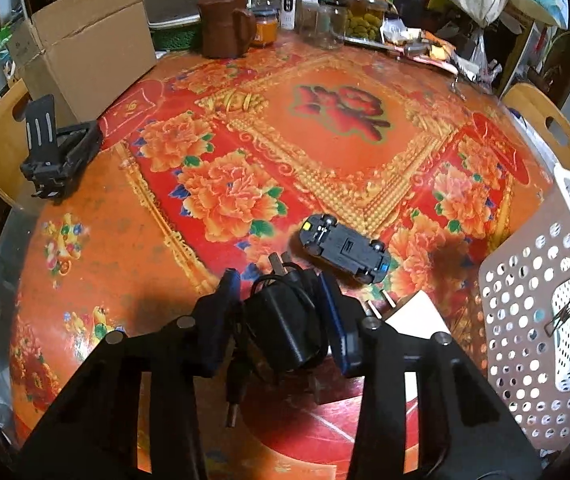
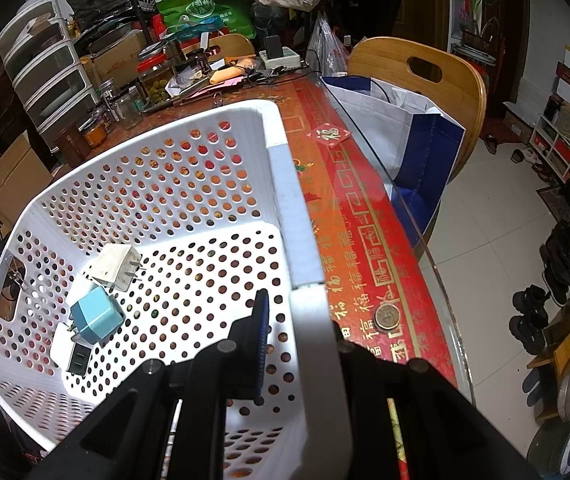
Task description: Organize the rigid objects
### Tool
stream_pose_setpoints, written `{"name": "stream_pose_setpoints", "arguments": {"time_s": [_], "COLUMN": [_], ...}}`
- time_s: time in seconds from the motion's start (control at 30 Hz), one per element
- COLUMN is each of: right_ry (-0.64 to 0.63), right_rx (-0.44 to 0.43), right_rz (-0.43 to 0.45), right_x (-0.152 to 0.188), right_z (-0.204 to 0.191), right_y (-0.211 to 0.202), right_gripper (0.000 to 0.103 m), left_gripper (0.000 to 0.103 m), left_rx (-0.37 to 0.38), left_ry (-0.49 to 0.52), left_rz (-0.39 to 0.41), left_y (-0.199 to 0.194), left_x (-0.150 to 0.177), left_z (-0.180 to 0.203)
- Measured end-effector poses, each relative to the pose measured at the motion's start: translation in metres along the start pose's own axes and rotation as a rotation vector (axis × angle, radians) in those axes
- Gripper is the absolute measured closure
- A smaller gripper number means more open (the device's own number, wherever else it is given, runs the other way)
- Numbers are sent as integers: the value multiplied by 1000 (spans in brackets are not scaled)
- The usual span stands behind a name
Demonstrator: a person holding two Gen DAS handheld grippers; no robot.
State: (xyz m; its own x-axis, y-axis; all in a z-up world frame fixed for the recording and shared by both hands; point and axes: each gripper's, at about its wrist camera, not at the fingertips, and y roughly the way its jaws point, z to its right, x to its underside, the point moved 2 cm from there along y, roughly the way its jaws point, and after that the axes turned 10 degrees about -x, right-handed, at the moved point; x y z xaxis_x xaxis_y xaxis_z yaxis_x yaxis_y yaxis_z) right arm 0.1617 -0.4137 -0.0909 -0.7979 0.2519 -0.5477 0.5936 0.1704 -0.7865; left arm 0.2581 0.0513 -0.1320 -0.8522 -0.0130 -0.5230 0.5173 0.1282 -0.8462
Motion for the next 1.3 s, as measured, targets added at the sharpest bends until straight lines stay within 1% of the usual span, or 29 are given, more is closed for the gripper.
{"name": "stream_pose_setpoints", "arguments": {"time_s": [0.03, 0.1, 0.43, 0.67, 0.87, 0.97, 1.07, 1.17, 1.2, 1.23, 1.27, 1.3], "right_ry": [0, -1, -1, -1, -2, -1, -1, -1, -1, -2, -2, -1], "right_rx": [0, 0, 1, 1, 1, 1, 1, 1, 2, 1, 1, 1], "right_rz": [0, 0, -1, -1, -1, -1, -1, -1, -1, -1, 0, 0], "right_x": [0, 0, 0, 0, 0, 0, 0, 0, 0, 0, 0, 0], "right_z": [0, -1, -1, -1, -1, -1, -1, -1, -1, -1, -1, -2], "right_y": [0, 0, 0, 0, 0, 0, 0, 0, 0, 0, 0, 0], "right_gripper": [88, 88, 88, 88, 88, 88, 88, 88, 88, 88, 88, 88], "left_gripper": [71, 73, 74, 74, 74, 74, 74, 74, 78, 93, 97, 98], "left_rx": [0, -13, -17, -11, -10, 12, 22, 51, 68, 76, 95, 115], "left_ry": [-9, -18, -17, 7, 47, 74, 110, 149, 164, 179, 202, 219], "left_rz": [7, 26, 81, 148, 215, 238, 279, 310, 320, 329, 337, 339], "left_y": [-2, -7, -31, -70, -113, -134, -160, -185, -194, -201, -210, -216], "left_x": [-1, -3, -12, -27, -43, -49, -56, -61, -62, -62, -62, -61], "left_z": [-1, -4, -11, -4, 18, 33, 56, 80, 91, 100, 114, 125]}}
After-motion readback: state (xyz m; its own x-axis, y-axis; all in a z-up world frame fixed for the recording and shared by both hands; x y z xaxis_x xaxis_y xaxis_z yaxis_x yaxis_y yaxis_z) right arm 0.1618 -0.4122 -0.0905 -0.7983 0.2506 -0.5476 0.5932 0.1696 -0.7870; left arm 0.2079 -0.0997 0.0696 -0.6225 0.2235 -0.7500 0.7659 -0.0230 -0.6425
